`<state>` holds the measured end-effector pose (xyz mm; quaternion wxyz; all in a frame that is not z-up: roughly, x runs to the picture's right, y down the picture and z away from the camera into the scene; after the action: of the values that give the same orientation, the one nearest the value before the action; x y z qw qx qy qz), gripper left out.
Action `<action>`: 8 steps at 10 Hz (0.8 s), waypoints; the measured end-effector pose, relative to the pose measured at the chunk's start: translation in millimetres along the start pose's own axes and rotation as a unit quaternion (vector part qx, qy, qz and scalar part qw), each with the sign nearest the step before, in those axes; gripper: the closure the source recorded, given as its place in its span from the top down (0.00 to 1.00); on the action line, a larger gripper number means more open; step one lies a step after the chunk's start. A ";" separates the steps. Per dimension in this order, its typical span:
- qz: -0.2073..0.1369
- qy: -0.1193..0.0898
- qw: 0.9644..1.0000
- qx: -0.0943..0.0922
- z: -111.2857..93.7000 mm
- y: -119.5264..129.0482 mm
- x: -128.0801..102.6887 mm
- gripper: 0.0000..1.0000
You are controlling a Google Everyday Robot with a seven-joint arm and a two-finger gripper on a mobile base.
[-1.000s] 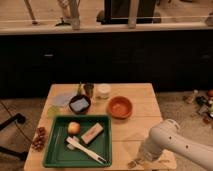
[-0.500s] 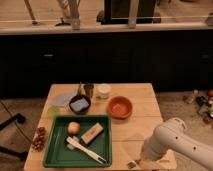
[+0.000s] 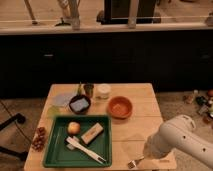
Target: Place fork in red bowl
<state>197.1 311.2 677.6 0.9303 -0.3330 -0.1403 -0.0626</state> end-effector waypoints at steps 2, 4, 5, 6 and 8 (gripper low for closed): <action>-0.010 0.009 1.000 -0.001 6.2 0.5 -1.5 0.24; -0.015 0.020 1.000 -0.001 13.9 2.6 -1.2 0.43; -0.018 0.026 1.000 -0.002 17.4 3.1 -1.6 0.55; -0.021 0.029 0.999 -0.003 19.2 3.0 -2.5 0.63; -0.026 0.034 0.999 -0.002 22.2 1.9 -3.8 0.79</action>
<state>189.0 326.9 691.7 0.9320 -0.3287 -0.1173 -0.0979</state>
